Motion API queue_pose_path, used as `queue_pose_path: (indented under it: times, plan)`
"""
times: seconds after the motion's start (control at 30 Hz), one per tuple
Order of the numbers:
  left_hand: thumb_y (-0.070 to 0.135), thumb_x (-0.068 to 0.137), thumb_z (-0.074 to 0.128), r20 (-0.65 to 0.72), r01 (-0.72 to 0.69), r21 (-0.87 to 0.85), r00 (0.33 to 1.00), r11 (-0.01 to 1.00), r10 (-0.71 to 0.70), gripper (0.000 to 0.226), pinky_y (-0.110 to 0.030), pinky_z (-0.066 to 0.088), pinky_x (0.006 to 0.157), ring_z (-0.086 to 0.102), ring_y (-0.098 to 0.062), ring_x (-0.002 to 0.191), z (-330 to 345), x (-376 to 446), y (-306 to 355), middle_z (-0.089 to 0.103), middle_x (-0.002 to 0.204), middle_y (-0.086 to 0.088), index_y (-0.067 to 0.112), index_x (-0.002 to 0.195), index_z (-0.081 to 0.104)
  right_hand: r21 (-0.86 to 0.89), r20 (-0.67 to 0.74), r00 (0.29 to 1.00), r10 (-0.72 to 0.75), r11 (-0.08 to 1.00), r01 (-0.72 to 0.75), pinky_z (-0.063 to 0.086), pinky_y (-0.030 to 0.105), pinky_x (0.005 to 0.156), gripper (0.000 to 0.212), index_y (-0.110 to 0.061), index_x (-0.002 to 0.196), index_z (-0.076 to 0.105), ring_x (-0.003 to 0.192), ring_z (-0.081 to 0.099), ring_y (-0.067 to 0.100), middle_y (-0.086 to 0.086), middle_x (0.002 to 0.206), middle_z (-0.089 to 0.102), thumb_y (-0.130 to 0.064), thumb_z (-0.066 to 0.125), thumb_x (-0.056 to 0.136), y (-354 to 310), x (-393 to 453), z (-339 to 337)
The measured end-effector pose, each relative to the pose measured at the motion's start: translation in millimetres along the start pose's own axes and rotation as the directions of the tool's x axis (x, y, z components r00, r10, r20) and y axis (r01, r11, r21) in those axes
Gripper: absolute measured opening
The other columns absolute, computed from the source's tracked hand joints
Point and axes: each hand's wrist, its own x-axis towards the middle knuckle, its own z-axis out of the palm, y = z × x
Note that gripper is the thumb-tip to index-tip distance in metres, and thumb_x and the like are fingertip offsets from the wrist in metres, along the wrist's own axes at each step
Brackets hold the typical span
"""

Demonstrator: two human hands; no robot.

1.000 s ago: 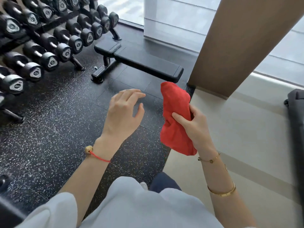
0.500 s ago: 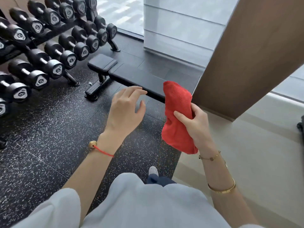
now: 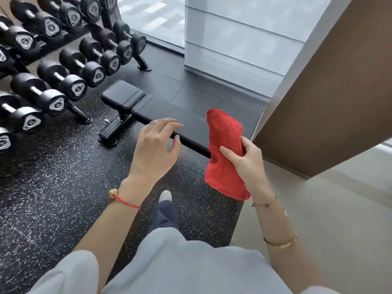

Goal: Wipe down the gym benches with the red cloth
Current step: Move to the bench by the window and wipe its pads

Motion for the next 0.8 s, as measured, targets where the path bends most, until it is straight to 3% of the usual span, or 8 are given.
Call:
queue_pose_path:
  times: [0.23,0.5,0.8]
  plan:
    - [0.013,0.09,0.059,0.055,-0.039,-0.022,0.998,0.999,0.04,0.026,-0.042,0.04,0.106,0.058,-0.024,0.117,21,113,-73,0.064,0.123,-0.001,0.014,0.115,0.067,-0.001,-0.067,0.996,0.064,0.998,-0.064,0.054,0.05,0.085,0.025,-0.012,0.098,0.068,0.089,0.068,0.023,0.003,0.091,0.073,-0.023,0.078,0.079,-12,110,52]
    - [0.013,0.092,0.058,0.155,-0.115,-0.056,0.98,0.992,0.123,0.026,-0.041,0.038,0.108,0.056,-0.022,0.118,52,248,-143,0.064,0.124,-0.001,0.013,0.117,0.066,0.026,-0.174,0.976,0.132,0.991,-0.13,0.053,0.05,0.088,0.03,-0.013,0.104,0.068,0.092,0.069,0.021,0.001,0.095,0.073,-0.024,0.078,0.078,-25,228,105]
    - [0.013,0.091,0.056,0.305,-0.164,-0.059,0.936,0.985,0.174,0.025,-0.041,0.041,0.104,0.058,-0.024,0.113,143,349,-190,0.065,0.119,-0.003,0.013,0.114,0.066,-0.01,-0.219,0.943,0.25,0.966,-0.259,0.052,0.048,0.09,0.034,-0.007,0.107,0.067,0.096,0.067,0.025,0.008,0.101,0.071,-0.022,0.077,0.079,12,339,116]
